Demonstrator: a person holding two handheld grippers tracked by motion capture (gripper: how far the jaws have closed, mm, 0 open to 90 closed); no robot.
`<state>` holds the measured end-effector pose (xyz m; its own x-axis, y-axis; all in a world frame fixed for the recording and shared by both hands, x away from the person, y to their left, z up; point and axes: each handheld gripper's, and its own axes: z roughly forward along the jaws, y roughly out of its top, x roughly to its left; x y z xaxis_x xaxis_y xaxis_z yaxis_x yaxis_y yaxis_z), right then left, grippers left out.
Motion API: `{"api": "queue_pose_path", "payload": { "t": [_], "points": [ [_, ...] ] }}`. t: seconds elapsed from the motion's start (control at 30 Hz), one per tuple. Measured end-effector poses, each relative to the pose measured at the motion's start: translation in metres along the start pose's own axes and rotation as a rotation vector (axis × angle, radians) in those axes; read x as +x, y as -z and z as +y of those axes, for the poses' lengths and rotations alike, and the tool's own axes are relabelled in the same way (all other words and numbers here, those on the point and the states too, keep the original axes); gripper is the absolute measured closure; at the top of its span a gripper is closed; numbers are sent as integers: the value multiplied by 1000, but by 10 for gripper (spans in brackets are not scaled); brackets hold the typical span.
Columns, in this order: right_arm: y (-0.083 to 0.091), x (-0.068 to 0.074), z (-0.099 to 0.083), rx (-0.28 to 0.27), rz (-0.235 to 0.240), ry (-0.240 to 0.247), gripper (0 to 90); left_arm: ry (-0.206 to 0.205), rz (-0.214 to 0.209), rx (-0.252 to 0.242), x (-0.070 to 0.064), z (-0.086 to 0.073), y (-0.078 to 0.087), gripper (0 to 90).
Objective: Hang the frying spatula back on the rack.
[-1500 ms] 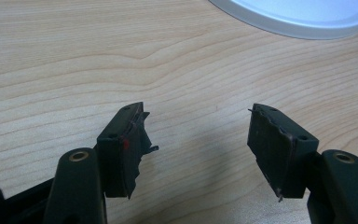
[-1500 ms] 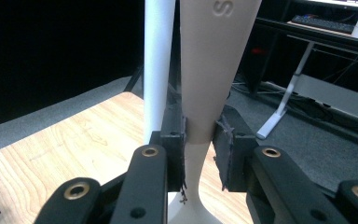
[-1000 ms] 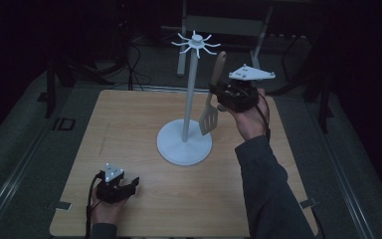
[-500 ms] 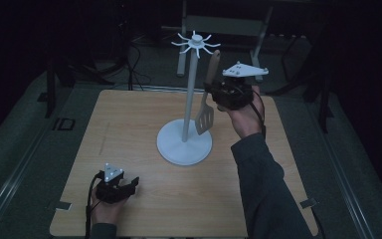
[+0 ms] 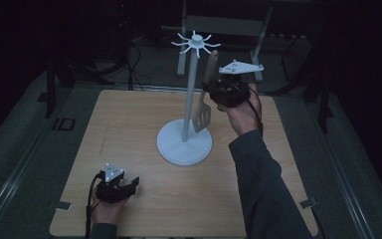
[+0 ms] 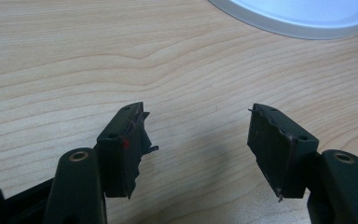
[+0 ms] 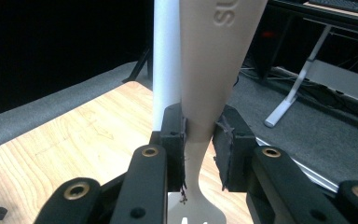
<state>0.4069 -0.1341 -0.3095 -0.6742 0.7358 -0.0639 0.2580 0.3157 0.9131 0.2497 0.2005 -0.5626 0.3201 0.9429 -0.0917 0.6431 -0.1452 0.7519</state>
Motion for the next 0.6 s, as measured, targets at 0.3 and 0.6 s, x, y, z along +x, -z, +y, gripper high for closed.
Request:
{"api": "queue_pose_path", "payload": {
  "t": [0.3,0.6],
  "points": [
    [-8,1,7,14,0,0,744,-3,1,2,0,0,0,372],
    [-9,0,2,3,10,0,559,-1,-1,2,-1,0,-1,372]
  ]
}}
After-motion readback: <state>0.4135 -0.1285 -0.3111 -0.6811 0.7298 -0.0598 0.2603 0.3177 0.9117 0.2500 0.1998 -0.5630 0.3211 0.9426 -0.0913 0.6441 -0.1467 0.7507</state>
